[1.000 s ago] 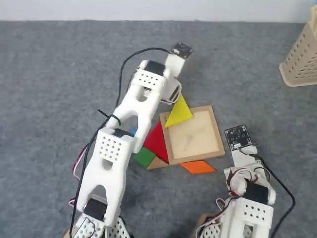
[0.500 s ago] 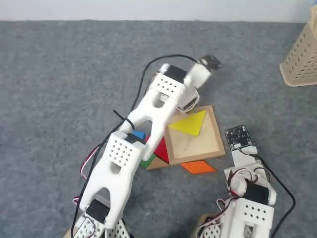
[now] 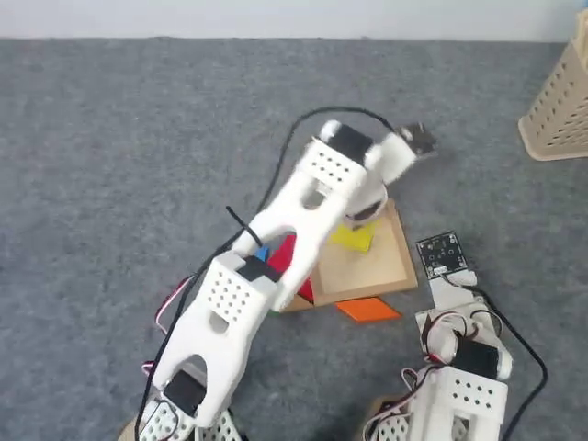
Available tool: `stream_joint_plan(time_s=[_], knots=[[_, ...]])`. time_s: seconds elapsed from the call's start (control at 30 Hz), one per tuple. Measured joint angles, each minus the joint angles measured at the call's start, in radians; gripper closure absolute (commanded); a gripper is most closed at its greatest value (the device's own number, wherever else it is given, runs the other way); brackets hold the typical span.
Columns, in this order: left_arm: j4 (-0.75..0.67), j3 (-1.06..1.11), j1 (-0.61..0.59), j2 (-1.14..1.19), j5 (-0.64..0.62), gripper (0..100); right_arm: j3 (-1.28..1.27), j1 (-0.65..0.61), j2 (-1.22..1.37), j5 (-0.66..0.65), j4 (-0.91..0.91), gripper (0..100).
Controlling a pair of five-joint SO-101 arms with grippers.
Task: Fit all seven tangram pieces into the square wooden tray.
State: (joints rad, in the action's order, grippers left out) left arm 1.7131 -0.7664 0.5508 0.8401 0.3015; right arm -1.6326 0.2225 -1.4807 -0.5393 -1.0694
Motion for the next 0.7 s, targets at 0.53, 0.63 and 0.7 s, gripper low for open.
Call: stream_joint_plan(time_s=[0.53, 0.63, 0.7], knots=[[-0.443, 0.545, -0.035, -0.209, -0.003, 92, 0.0, 0.0, 0.0, 0.0, 0.0, 98.9], [-0.476, 0.551, -0.095, -0.212, 0.021, 92, 0.0, 0.0, 0.0, 0.0, 0.0, 98.9], [-0.489, 0.562, -0.133, -0.207, 0.041, 92, 0.0, 0.0, 0.0, 0.0, 0.0, 98.9]])
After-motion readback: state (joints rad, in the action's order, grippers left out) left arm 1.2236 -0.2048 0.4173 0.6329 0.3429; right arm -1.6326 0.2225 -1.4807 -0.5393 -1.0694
